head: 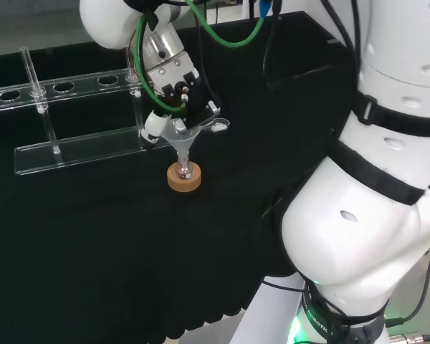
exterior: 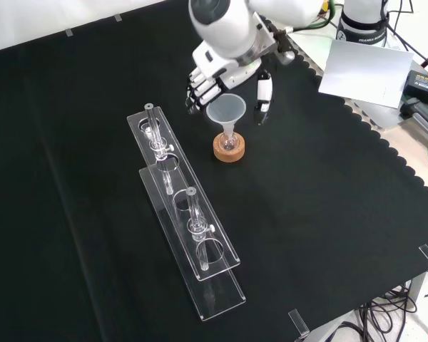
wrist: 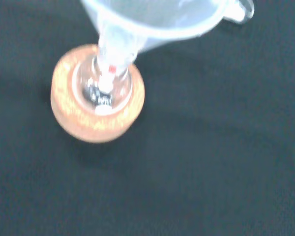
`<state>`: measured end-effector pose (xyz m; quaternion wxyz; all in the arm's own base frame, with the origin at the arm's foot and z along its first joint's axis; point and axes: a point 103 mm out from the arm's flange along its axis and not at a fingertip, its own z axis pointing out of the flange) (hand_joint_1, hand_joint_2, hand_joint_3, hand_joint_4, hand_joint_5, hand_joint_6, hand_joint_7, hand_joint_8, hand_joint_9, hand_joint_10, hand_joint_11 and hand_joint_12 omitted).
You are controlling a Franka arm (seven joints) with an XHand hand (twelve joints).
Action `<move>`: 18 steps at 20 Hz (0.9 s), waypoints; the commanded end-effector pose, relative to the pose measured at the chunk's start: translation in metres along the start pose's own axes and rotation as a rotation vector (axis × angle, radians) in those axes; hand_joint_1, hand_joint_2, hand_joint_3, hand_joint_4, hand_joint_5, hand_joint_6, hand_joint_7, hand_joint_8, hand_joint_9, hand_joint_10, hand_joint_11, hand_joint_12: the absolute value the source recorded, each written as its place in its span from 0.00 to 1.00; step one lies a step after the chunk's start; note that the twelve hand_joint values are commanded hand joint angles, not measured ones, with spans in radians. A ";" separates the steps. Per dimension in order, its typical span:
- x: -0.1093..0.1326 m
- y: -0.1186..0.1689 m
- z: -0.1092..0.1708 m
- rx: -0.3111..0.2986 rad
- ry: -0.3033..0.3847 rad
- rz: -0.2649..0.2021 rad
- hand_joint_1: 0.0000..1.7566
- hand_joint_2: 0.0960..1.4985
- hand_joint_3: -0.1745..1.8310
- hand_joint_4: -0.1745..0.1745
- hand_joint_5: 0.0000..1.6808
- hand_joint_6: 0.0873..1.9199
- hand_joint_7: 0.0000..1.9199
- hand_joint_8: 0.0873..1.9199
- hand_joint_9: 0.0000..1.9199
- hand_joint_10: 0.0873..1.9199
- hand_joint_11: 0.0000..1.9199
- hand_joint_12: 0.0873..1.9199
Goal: Place the funnel on the round-bottom flask.
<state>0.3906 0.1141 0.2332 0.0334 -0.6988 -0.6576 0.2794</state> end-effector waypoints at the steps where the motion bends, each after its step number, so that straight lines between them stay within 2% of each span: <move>1: -0.024 -0.018 -0.024 -0.182 0.067 -0.046 0.25 0.44 0.18 0.38 0.13 0.00 0.02 0.30 0.15 0.37 0.09 0.78; 4: -0.042 -0.024 -0.027 -0.199 0.104 -0.051 0.28 0.45 0.18 0.39 0.14 0.00 0.04 0.32 0.17 0.35 0.10 0.76; 6: -0.055 -0.026 -0.026 -0.201 0.157 -0.054 0.29 0.46 0.18 0.39 0.15 0.00 0.06 0.33 0.19 0.34 0.11 0.75; 14: -0.095 -0.027 -0.013 -0.180 0.295 -0.065 0.34 0.46 0.20 0.40 0.17 0.00 0.09 0.32 0.23 0.30 0.18 0.71; 18: -0.118 -0.021 -0.010 -0.170 0.333 -0.062 0.35 0.46 0.22 0.40 0.18 0.00 0.11 0.31 0.25 0.29 0.20 0.70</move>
